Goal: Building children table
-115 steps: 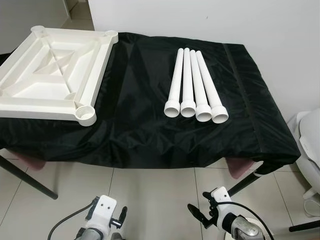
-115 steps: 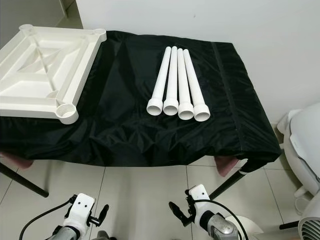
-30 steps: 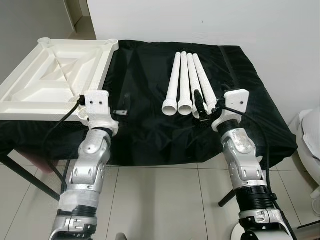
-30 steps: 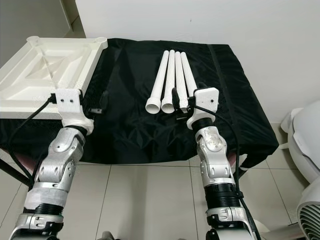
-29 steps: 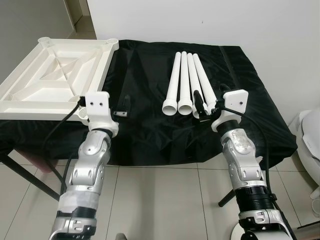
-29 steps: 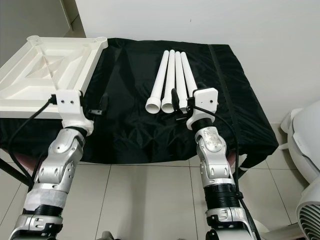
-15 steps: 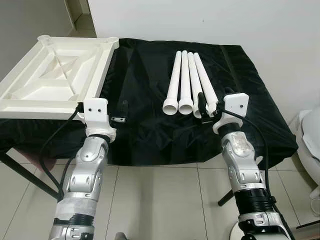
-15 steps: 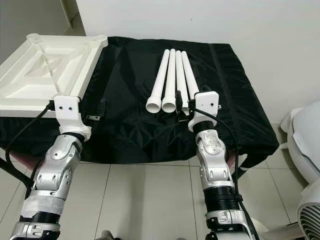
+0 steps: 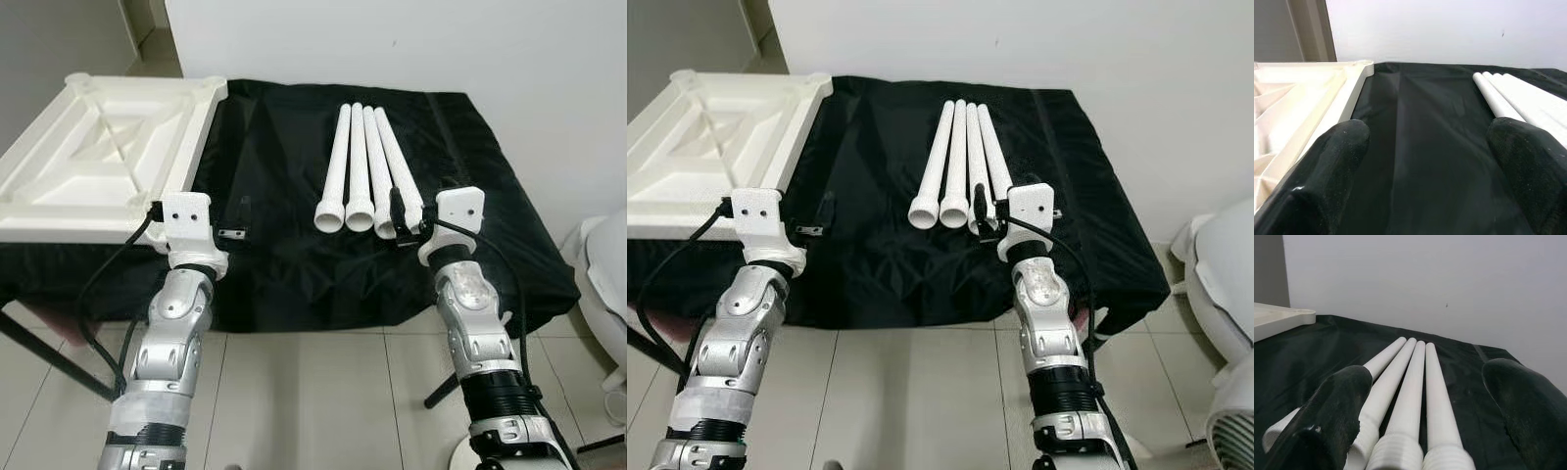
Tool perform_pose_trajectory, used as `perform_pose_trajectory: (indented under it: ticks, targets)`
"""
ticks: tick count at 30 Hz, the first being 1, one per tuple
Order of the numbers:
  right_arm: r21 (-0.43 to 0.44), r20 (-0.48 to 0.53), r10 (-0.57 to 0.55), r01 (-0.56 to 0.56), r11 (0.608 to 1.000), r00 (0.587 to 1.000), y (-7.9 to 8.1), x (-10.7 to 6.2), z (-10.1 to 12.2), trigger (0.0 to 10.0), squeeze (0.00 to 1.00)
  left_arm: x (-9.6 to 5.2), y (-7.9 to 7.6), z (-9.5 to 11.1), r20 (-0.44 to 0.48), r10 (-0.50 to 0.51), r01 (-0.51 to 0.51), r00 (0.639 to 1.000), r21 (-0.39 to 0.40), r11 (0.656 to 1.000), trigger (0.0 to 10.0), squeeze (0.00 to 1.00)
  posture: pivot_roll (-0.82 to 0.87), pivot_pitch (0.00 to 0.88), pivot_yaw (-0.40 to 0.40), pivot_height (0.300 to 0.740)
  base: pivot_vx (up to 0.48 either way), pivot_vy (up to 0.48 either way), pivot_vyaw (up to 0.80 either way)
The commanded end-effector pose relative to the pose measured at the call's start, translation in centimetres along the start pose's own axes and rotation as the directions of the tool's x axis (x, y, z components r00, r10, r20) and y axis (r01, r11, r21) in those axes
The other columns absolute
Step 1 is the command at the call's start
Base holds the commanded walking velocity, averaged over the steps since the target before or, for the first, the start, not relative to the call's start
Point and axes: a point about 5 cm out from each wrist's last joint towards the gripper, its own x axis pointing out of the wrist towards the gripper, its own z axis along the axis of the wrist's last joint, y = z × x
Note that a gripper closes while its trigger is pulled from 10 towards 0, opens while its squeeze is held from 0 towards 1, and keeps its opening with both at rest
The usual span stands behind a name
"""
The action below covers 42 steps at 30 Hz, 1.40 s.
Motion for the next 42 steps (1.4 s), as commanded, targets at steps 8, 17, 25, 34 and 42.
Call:
perform_pose_trajectory:
  ticks: [8, 17, 25, 34, 42]
  targets:
    - [-0.023, -0.003, 0.004, -0.004, 1.000, 1.000, 0.0, 0.1, -0.3, 10.0, 0.00, -0.2, 0.4, -0.1, 0.001, 0.013, -0.013, 1.000, 0.008, 1.000, 10.0, 0.00, -0.05, 0.047, 0.015, 0.740, 0.326, 0.000, 0.00]
    - [-0.039, -0.004, 0.010, -0.011, 0.999, 1.000, 0.2, -0.1, -0.5, 10.0, 0.00, -0.3, 0.4, -0.1, -0.002, 0.010, -0.010, 1.000, 0.009, 1.000, 10.0, 0.00, -0.06, 0.045, 0.016, 0.740, 0.327, 0.000, 0.00]
    - [0.012, -0.056, -0.037, 0.038, 0.999, 0.998, -0.4, -0.4, -1.1, 10.0, 0.00, -0.2, -0.7, -0.8, -0.059, 0.029, -0.031, 0.998, -0.026, 0.999, 10.0, 0.00, -0.06, 0.056, 0.012, 0.740, 0.041, 0.000, 0.00]
    - [0.018, -0.094, -0.089, 0.091, 0.996, 0.992, -2.0, -0.8, -1.5, 10.0, 0.00, 0.0, -3.6, -0.7, -0.084, -0.106, 0.101, 0.991, -0.065, 0.993, 10.0, 0.00, -0.10, 0.076, 0.018, 0.740, 0.000, 0.000, 0.00]
    - [0.038, -0.157, -0.094, 0.101, 0.994, 0.983, -2.8, -2.5, -2.5, 10.0, 0.00, -0.3, -6.4, 0.2, -0.056, -0.325, 0.323, 0.944, -0.045, 0.945, 10.0, 0.00, -0.12, 0.092, 0.034, 0.740, 0.000, 0.000, 0.00]
